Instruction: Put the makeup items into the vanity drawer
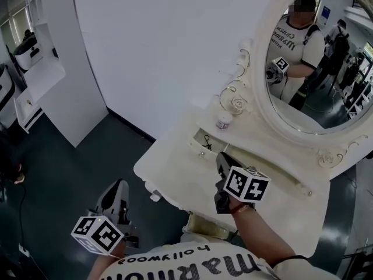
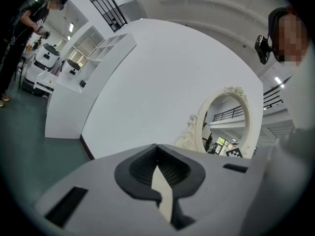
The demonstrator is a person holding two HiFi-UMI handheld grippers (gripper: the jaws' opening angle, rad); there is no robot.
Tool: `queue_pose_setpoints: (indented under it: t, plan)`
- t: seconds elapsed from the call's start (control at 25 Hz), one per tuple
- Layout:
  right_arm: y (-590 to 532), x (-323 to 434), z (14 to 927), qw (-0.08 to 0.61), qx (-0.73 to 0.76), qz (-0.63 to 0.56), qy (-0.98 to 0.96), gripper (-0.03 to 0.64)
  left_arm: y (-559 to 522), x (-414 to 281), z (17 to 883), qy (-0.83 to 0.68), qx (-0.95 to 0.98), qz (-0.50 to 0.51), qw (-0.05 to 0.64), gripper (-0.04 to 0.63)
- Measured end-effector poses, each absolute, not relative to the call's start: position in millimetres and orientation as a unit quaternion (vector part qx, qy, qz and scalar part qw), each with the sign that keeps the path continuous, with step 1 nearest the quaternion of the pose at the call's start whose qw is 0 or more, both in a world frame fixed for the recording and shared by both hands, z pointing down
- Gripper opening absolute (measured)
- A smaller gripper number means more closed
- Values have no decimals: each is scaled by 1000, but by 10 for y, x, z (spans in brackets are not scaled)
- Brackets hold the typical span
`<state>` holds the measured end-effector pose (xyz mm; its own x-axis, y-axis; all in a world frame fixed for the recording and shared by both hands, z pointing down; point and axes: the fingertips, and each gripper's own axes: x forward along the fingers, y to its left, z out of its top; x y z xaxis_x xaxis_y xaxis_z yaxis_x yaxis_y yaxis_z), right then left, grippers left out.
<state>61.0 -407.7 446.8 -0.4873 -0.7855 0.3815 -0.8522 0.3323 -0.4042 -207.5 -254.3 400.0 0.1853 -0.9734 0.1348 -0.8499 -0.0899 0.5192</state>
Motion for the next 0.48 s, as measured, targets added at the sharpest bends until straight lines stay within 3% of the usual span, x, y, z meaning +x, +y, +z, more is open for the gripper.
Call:
queue_pose_setpoints:
  t: [0.48]
  plan:
    - [-3534,418,4218,11,511,254,-821,37,-2550,-1806,4013,-576,774,-97,244,8]
